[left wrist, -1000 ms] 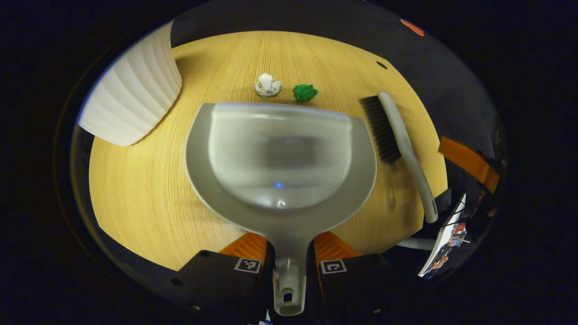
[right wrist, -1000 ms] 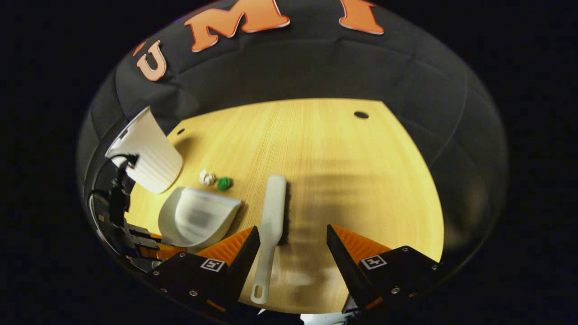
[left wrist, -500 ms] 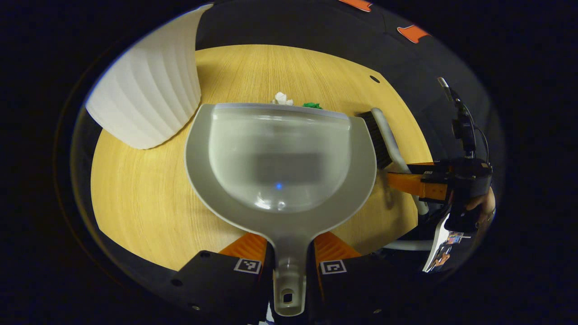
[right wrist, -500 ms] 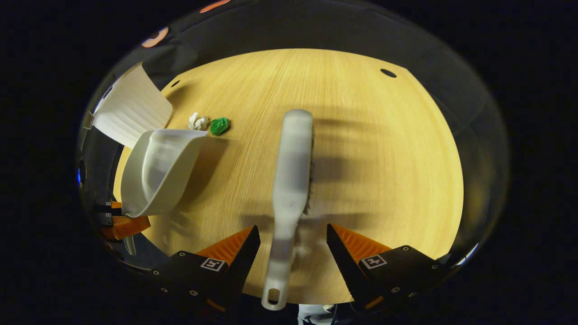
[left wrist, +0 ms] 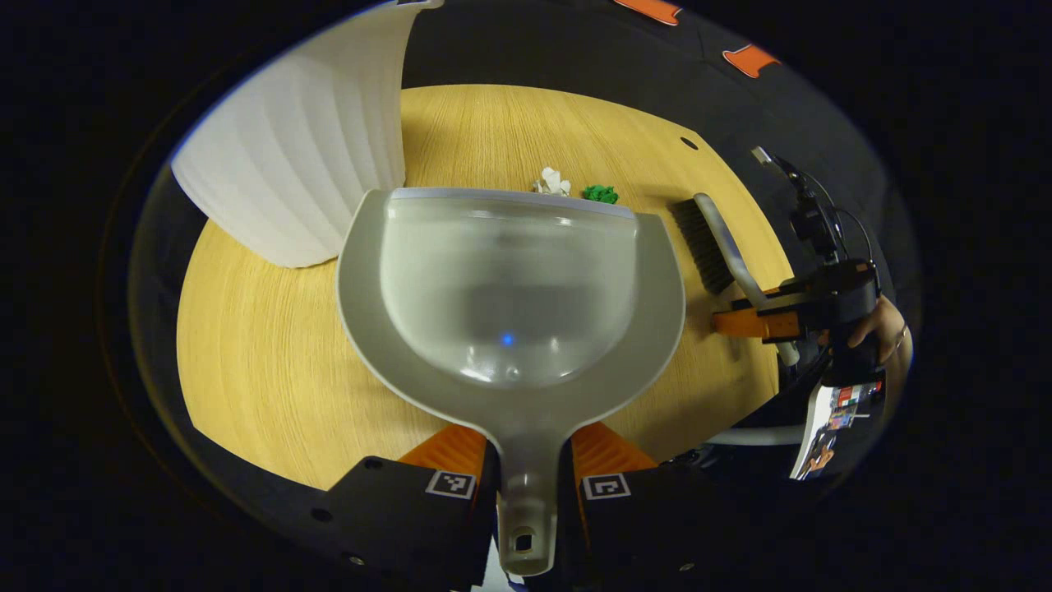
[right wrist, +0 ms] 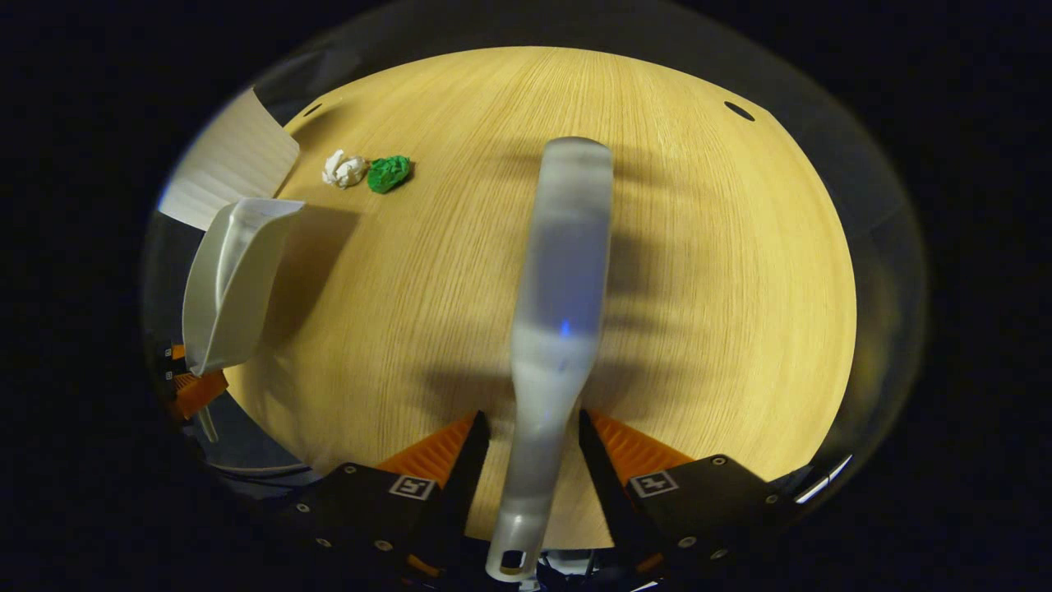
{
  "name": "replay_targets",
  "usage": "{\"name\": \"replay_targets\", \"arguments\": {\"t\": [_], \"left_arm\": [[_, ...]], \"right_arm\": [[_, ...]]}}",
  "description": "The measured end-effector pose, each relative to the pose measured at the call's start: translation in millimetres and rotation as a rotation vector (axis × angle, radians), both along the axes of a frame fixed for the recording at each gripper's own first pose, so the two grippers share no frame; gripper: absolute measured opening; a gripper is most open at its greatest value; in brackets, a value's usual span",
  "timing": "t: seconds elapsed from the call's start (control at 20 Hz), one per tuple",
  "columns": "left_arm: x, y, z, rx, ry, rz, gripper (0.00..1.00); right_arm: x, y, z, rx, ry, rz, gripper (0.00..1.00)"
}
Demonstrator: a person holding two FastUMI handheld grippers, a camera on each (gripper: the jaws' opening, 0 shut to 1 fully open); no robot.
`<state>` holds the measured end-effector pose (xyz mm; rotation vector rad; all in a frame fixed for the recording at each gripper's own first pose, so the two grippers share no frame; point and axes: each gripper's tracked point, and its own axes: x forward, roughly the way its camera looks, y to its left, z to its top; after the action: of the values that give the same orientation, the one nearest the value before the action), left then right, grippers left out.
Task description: Pick up the small broom and dustpan from the desktop, sweep the trash into the dustpan with the broom, and then empty the trash into the garbage bin.
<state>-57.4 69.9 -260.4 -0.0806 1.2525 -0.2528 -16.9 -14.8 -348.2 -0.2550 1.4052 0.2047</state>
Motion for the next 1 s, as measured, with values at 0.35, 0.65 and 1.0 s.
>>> {"name": "replay_targets", "arguments": {"t": [0.35, 0.65, 1.0], "left_arm": [[2, 15, -9, 0.035, -0.012, -0.133, 0.33], [12, 34, -15, 0.076, -0.031, -0.272, 0.33], [11, 29, -40, 0.053, 0.064, -0.342, 0.33]], "right_arm": [[22, 1, 24, 0.035, -0.096, 0.05, 0.21], [91, 28, 71, 0.077, -0.275, 0.13, 0.19], [146, 64, 36, -0.004, -0.263, 0.388, 0.19]]}}
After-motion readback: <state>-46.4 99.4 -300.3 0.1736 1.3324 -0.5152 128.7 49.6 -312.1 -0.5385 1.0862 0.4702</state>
